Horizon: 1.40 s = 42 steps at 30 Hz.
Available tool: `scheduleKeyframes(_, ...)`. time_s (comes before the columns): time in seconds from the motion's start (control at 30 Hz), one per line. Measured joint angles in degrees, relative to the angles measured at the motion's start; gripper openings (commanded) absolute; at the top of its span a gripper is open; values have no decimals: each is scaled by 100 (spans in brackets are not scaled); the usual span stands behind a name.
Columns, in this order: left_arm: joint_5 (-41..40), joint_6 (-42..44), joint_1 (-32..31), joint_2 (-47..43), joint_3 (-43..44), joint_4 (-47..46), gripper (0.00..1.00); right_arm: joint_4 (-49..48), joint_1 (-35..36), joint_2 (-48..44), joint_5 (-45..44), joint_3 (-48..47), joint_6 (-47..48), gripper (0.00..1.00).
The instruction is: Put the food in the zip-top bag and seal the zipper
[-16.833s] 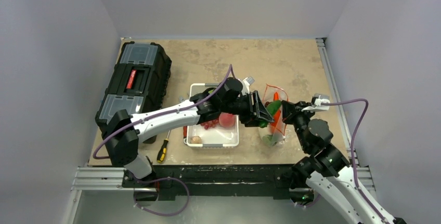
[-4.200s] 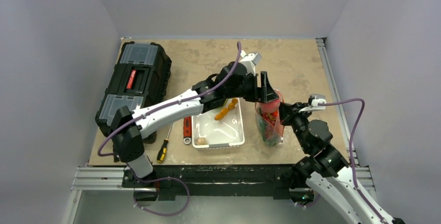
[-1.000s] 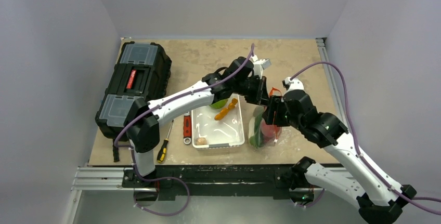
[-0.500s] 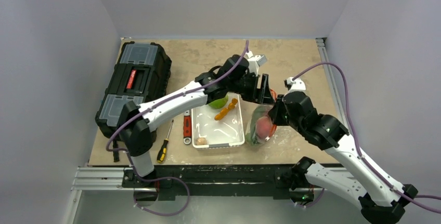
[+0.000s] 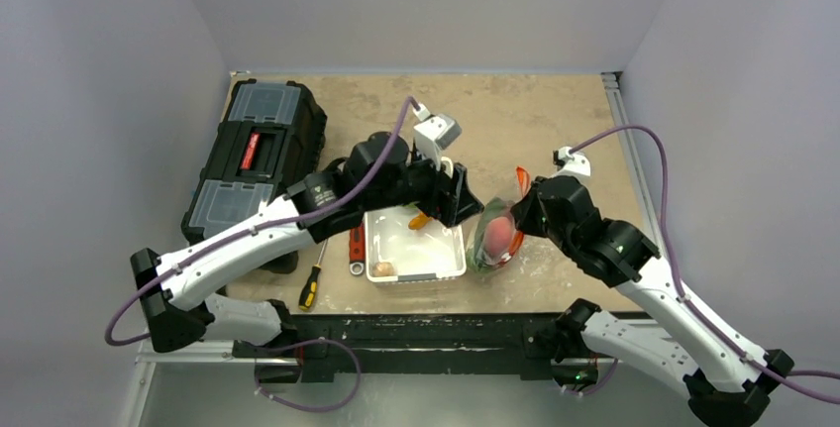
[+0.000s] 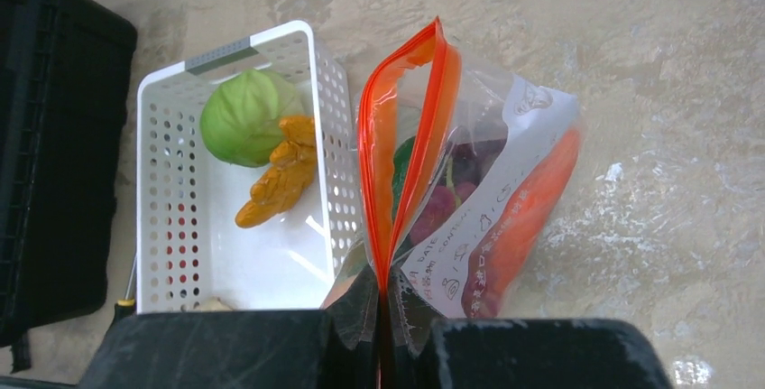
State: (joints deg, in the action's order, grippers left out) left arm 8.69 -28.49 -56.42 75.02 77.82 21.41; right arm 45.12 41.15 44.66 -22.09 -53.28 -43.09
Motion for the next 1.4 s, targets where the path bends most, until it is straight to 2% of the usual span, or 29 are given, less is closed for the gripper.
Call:
scheduleKeyframes(0.1,-678,417,-577,-203,-361,-33,74,-118,0,79,-101,0,-153,0)
scheduleKeyframes(0.2,-1432,857,-1311,-341,-1045,-444,72,-184,0,186,-142,-7,-332,0)
scheduleKeyframes(0.33,-2258,1480,-2087,-216,-1770,-1250,60,-190,4,361,-243,-98,-566,0)
scheduleKeyframes(0.5,-2983,2277,-2592,153,-2046,-2378,51,-188,4,413,-295,-138,-649,0)
scheduleKeyframes(0.67,-3814,3005,-2800,448,-2181,-3515,42,-188,4,402,-339,-138,-649,0)
scheduleKeyframes(0.77,-4076,3285,-2804,610,-2194,-3939,43,-188,4,387,-393,-138,-649,0)
scheduleKeyframes(0.9,-4232,3486,-2833,791,-2205,-4205,54,-186,4,343,-402,-138,-649,0)
scheduleKeyframes(0.97,-4262,3517,-2857,837,-2243,-4266,55,-186,4,330,-409,-138,-649,0)
scheduleKeyframes(1.03,-4286,3521,-2876,883,-2247,-4288,48,-184,4,323,-417,-138,-647,0)
scheduleKeyframes(1.17,-4400,3539,-2879,935,-2245,-4371,21,-186,4,321,-420,-138,-612,0)
scheduleKeyframes(1.27,-4520,3580,-2879,1012,-2245,-4439,5,-188,4,317,-417,-138,-511,1)
scheduleKeyframes(1.33,-4555,3574,-2879,1047,-2245,-4444,0,-188,4,289,-402,-138,-330,17)
scheduleKeyframes(1.4,-4586,3565,-2881,1047,-2247,-4465,0,-225,4,232,-352,-138,-76,34)
